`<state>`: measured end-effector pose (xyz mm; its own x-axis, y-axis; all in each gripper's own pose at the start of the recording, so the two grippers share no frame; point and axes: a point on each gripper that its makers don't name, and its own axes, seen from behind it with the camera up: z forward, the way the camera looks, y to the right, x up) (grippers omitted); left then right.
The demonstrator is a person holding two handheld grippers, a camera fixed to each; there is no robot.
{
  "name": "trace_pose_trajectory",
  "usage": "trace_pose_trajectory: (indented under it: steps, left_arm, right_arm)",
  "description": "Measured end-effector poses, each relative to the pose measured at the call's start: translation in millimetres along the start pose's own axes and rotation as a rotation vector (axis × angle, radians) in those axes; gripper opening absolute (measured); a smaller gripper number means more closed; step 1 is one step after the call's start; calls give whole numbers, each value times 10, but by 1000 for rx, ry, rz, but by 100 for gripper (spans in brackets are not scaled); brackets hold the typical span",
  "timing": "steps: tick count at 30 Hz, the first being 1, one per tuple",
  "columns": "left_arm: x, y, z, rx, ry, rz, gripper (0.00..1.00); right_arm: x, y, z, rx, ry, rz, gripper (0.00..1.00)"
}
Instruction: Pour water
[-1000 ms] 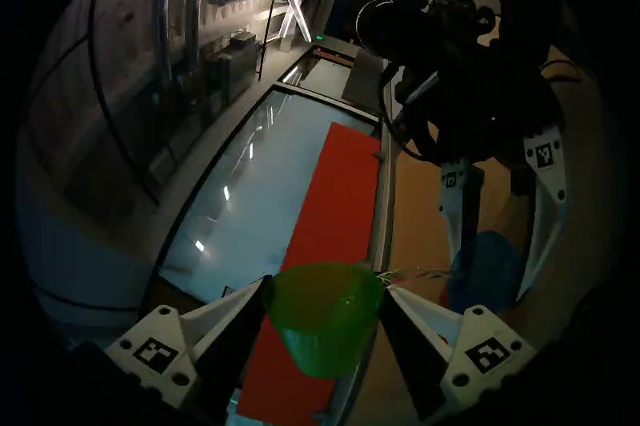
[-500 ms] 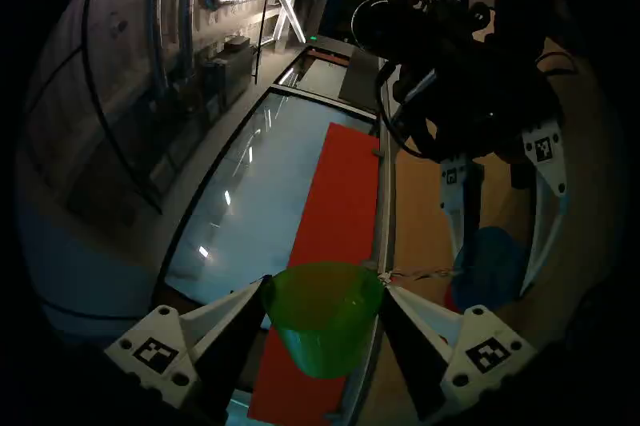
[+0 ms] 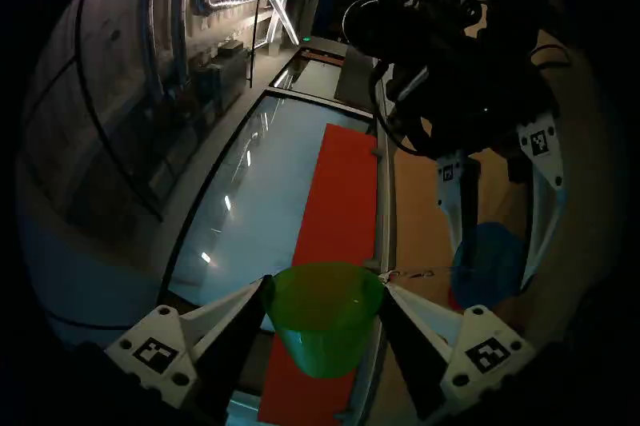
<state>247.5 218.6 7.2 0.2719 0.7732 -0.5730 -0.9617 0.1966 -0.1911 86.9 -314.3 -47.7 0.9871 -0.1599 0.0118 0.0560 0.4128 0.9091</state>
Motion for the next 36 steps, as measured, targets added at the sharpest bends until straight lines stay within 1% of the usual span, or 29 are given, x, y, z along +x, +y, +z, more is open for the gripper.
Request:
trace_pose_trajectory:
  steps: [11, 17, 29, 36]
  left_arm:
    - [25, -54, -16, 2, 3, 28, 89]
    - [71, -56, -31, 2, 12, 47, 89]
    - [128, -74, -4, 16, 18, 111, 90]
    - [124, -97, 26, 30, 13, 159, 89]
  right_arm:
    - [10, 2, -7, 1, 2, -8, 89]
    - [23, 17, -18, -4, 4, -8, 89]
    - [18, 33, -45, -9, 7, -6, 88]
    - [15, 48, -59, -13, 8, -6, 89]
